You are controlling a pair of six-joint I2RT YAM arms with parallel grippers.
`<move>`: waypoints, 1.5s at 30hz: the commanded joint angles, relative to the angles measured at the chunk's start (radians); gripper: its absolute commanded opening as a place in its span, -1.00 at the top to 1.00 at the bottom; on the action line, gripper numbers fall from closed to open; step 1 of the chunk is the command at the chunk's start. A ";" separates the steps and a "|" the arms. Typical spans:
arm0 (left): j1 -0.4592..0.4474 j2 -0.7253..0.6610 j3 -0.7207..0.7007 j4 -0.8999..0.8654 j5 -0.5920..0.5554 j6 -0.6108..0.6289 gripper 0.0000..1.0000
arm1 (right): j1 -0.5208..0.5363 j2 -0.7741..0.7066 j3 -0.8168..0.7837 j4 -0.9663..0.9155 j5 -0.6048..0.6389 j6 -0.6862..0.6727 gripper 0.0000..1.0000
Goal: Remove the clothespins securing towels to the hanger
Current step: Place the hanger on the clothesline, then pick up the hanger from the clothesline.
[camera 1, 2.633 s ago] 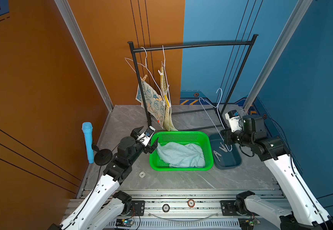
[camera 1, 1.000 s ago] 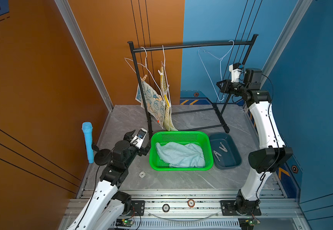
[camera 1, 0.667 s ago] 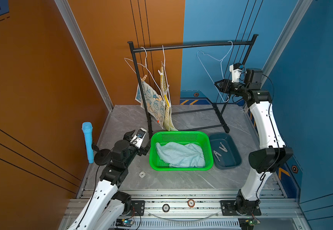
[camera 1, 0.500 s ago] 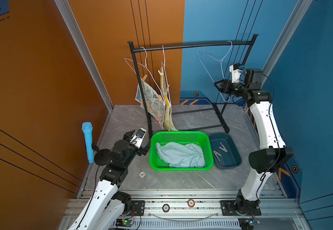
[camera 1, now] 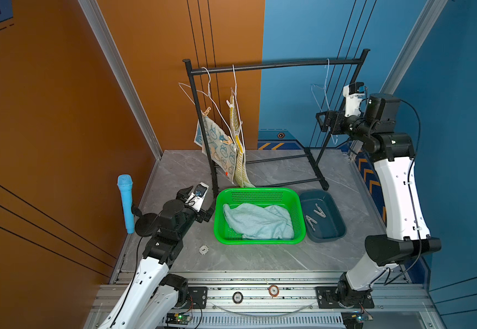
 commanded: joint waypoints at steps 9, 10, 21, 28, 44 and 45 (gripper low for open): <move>0.009 -0.008 -0.006 0.009 0.029 -0.021 -0.95 | 0.240 -0.161 -0.104 -0.038 0.296 -0.129 -0.96; 0.009 -0.008 -0.007 0.010 0.029 -0.021 -0.95 | 0.274 -0.165 -0.112 -0.034 0.309 -0.131 -0.97; 0.008 -0.011 -0.008 0.009 0.033 -0.018 -0.95 | 0.545 -0.107 -0.153 0.057 0.332 -0.062 -1.00; 0.008 -0.009 -0.007 0.007 0.033 -0.016 -0.95 | 0.622 -0.019 -0.139 0.112 0.270 0.001 -0.97; 0.010 -0.006 -0.008 0.008 0.042 -0.015 -0.95 | 0.624 0.237 0.073 0.113 0.236 0.070 -0.65; 0.010 -0.006 -0.008 0.009 0.042 -0.015 -0.95 | 0.617 0.251 0.084 0.112 0.237 0.074 -0.60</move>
